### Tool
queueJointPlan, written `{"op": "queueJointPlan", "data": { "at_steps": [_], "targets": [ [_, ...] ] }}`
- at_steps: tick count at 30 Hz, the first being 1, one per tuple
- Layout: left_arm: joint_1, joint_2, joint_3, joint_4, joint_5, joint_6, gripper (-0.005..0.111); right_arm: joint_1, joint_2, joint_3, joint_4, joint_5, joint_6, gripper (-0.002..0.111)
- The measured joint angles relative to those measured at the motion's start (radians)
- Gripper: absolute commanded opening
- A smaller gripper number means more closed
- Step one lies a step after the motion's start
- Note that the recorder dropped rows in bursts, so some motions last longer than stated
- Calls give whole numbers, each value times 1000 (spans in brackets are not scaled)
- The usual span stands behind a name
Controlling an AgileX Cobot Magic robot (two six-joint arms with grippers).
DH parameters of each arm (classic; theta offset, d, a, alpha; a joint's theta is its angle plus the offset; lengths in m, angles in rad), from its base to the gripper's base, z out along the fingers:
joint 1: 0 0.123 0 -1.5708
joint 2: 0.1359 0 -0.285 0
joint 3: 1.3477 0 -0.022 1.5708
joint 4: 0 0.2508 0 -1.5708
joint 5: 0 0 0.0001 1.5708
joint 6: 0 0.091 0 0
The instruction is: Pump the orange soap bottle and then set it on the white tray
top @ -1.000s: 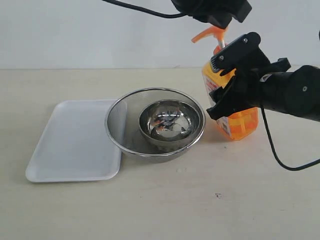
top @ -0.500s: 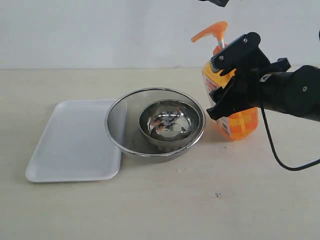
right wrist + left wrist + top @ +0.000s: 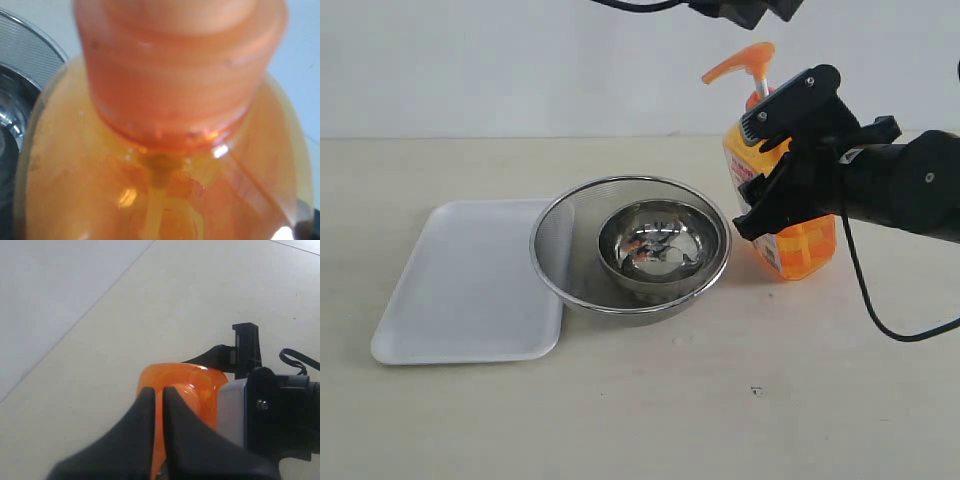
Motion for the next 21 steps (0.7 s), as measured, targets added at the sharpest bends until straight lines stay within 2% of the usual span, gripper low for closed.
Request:
{"op": "queueJointPlan", "data": {
  "at_steps": [21],
  "targets": [
    [0,34,0,-7,16,-2,5,0,0,0,0,2,-2,0]
  ]
}}
